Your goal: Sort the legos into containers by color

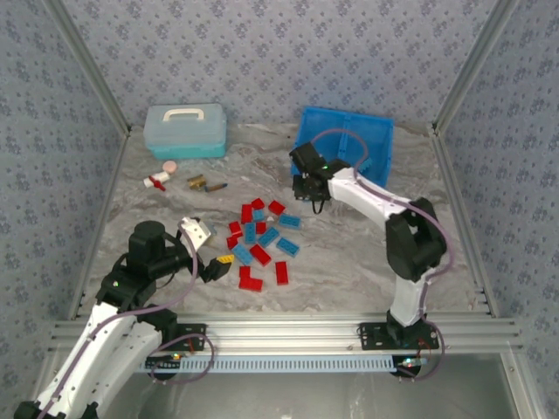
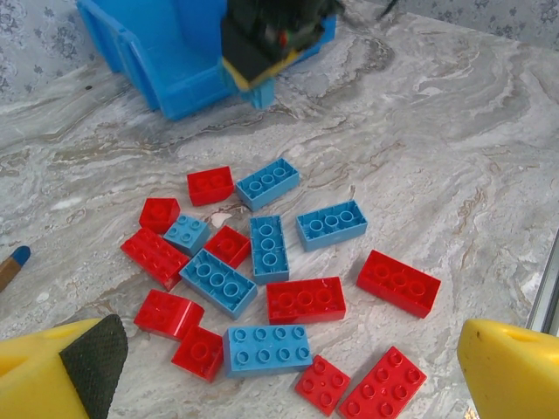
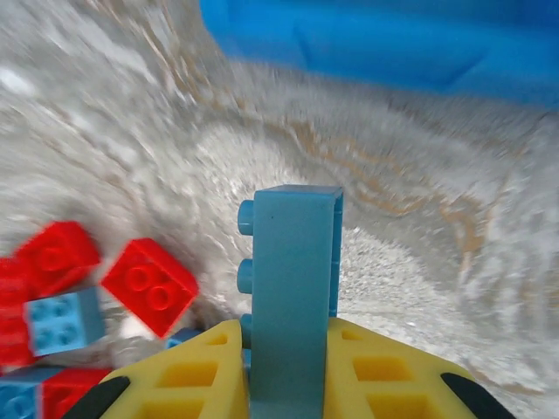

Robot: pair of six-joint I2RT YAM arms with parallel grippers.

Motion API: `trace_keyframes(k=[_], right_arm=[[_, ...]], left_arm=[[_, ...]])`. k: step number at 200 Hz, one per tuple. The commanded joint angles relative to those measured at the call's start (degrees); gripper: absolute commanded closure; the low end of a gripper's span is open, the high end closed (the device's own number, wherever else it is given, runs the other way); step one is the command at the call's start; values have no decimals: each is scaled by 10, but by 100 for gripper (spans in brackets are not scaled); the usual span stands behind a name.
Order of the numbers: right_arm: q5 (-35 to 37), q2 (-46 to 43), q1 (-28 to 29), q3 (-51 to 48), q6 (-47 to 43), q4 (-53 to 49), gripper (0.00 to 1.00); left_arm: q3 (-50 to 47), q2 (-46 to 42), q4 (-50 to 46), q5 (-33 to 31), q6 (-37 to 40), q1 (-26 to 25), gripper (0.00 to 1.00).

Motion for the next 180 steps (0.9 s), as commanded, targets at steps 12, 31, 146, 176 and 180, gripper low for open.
trace_keyframes(k=[12, 31, 146, 176, 180], right_arm=[[41, -90, -48, -4, -26, -22, 75], [39, -113, -91, 0, -40, -16, 74], [-17, 77, -245, 135, -97, -4, 74], [-26, 139, -257, 189, -96, -18, 74], [-28, 144, -258, 192, -96, -17, 74]], left_arm=[[0, -1, 6, 0, 9, -3, 1], [0, -2, 7, 1, 9, -3, 1], [-12, -3, 25, 28, 10, -3, 1], [-15, -7, 27, 13, 13, -3, 1], [-15, -8, 27, 13, 14, -4, 1]])
